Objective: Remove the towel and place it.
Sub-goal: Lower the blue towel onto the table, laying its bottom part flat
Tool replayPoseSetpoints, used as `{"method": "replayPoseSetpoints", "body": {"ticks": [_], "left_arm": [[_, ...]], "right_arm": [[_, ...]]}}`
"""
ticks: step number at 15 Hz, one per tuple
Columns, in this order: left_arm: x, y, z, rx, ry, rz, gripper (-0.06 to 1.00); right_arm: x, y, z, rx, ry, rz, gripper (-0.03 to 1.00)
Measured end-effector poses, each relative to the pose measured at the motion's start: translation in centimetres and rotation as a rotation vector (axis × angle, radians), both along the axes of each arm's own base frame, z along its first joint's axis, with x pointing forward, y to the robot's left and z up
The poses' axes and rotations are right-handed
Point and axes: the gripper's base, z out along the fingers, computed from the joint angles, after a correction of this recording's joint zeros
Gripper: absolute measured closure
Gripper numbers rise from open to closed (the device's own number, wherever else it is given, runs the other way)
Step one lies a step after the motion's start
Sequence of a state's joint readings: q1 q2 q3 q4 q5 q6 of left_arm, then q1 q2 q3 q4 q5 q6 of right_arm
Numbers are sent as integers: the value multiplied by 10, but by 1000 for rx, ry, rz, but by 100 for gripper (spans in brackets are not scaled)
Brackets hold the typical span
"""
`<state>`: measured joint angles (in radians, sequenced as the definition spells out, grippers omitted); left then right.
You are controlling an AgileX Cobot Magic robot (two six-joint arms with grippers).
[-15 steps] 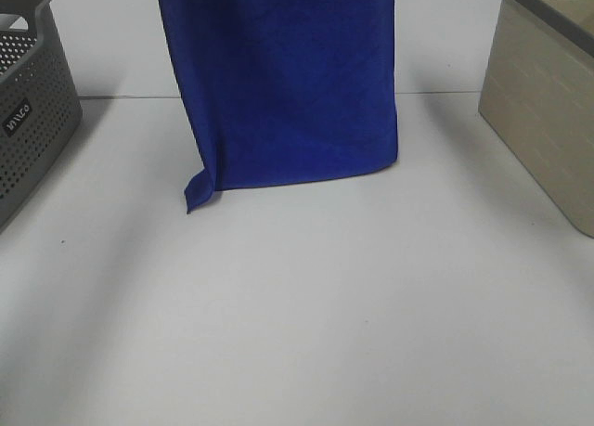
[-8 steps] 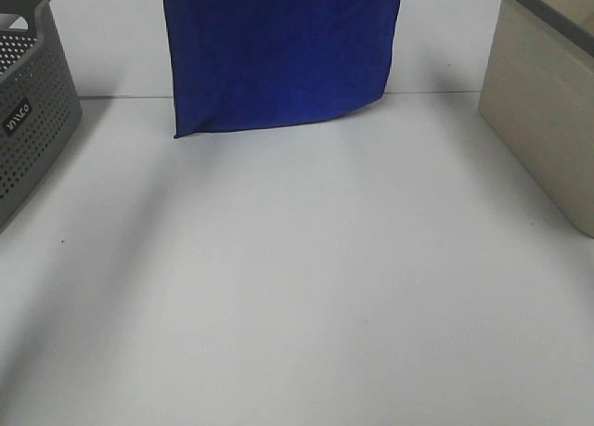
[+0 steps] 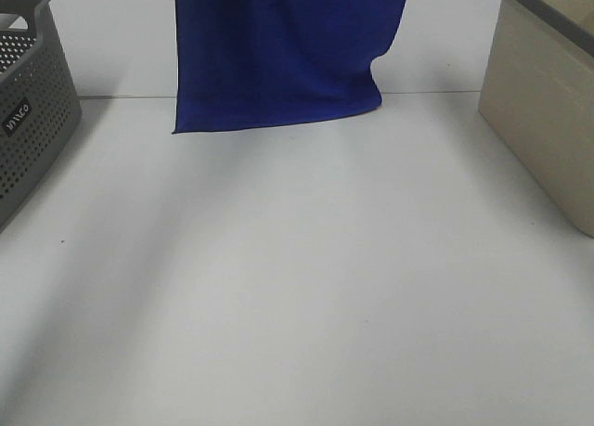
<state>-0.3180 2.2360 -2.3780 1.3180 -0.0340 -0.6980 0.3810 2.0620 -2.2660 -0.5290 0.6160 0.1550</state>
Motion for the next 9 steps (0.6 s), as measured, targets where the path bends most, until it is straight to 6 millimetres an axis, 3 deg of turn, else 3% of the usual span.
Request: {"method": "replayPoseSetpoints", "body": {"ticks": [3,5,9], "left_arm": [[-9,4,5,-162,118,176,94],[-20,9,2,-242,299,318,94],[-39,14,-13,-171,711,327,94]], "right_arm": [[-13,5,3,-3,105,84,95],[-18,8,4,0,131,111,95],[-22,6,-2,-6,212,97,95]]}}
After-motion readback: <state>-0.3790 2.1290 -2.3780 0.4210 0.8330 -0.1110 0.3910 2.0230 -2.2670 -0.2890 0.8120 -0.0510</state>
